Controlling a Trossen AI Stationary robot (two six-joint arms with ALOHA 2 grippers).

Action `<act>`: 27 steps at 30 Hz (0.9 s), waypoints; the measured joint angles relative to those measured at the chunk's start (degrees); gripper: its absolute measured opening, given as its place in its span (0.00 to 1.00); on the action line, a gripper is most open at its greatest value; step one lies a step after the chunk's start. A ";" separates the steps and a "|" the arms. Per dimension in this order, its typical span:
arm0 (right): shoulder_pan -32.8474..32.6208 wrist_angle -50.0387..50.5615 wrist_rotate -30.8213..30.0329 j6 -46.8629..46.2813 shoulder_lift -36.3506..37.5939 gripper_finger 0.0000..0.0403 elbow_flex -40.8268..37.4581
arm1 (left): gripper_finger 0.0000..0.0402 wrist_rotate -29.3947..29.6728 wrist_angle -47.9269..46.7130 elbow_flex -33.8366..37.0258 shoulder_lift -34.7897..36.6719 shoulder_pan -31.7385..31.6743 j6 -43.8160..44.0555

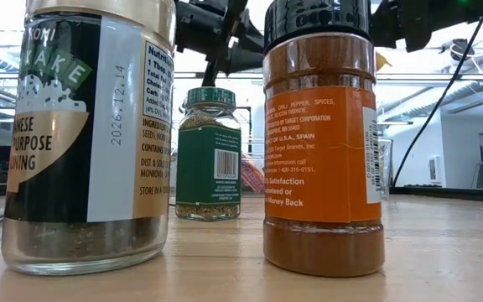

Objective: Pick & Place Food Item
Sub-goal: Put the yellow noodle pack into the middle transparent bin

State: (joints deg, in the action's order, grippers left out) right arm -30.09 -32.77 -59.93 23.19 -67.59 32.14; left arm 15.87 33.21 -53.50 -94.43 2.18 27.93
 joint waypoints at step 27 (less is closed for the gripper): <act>-0.24 -1.17 16.86 -19.56 6.12 0.50 0.04 | 0.00 9.11 7.10 -0.28 9.64 -5.65 -31.65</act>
State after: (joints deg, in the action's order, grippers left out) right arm -30.32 -33.93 -43.07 3.63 -61.48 32.18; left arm 24.98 40.31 -53.78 -84.79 -3.47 -3.72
